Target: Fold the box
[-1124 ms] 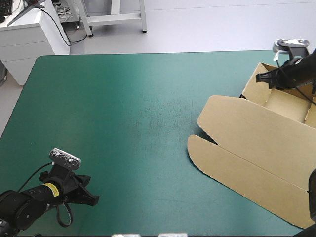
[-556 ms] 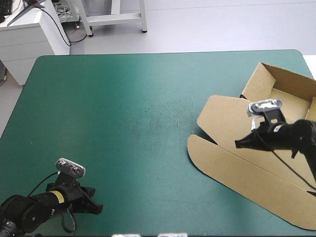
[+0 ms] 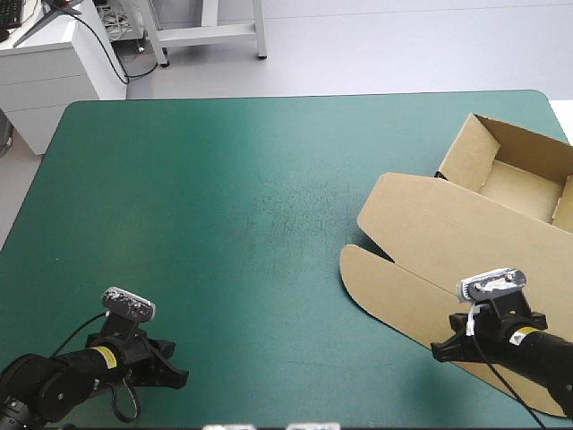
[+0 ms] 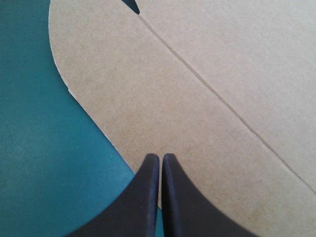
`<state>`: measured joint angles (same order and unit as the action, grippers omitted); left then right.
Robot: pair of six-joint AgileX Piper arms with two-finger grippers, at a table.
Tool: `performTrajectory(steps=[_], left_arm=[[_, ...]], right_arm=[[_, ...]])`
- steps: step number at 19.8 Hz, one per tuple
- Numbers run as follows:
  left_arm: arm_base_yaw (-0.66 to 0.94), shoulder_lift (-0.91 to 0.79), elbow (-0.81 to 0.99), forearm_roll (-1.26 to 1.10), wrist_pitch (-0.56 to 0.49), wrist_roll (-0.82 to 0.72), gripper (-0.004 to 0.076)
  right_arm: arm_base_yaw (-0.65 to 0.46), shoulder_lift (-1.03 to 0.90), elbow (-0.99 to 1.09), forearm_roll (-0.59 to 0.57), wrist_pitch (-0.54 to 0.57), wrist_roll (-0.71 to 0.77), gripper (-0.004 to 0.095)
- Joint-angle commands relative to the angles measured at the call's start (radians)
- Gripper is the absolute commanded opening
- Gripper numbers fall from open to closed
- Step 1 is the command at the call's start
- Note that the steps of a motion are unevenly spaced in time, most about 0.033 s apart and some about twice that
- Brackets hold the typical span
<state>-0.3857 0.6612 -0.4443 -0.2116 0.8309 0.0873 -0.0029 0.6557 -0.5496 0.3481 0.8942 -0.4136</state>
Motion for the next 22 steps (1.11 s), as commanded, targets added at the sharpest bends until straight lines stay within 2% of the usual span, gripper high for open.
performTrajectory(steps=[1, 22], left_arm=[[-0.007, -0.001, -0.026, -0.027, -0.044, -0.004, -0.0008], [-0.007, -0.001, -0.026, -0.027, -0.044, -0.001, -0.0008]], right_arm=[[0.003, -0.036, 0.005, 0.015, -0.024, -0.006, 0.0], [0.003, -0.082, 0.05, 0.02, -0.032, 0.004, 0.0]])
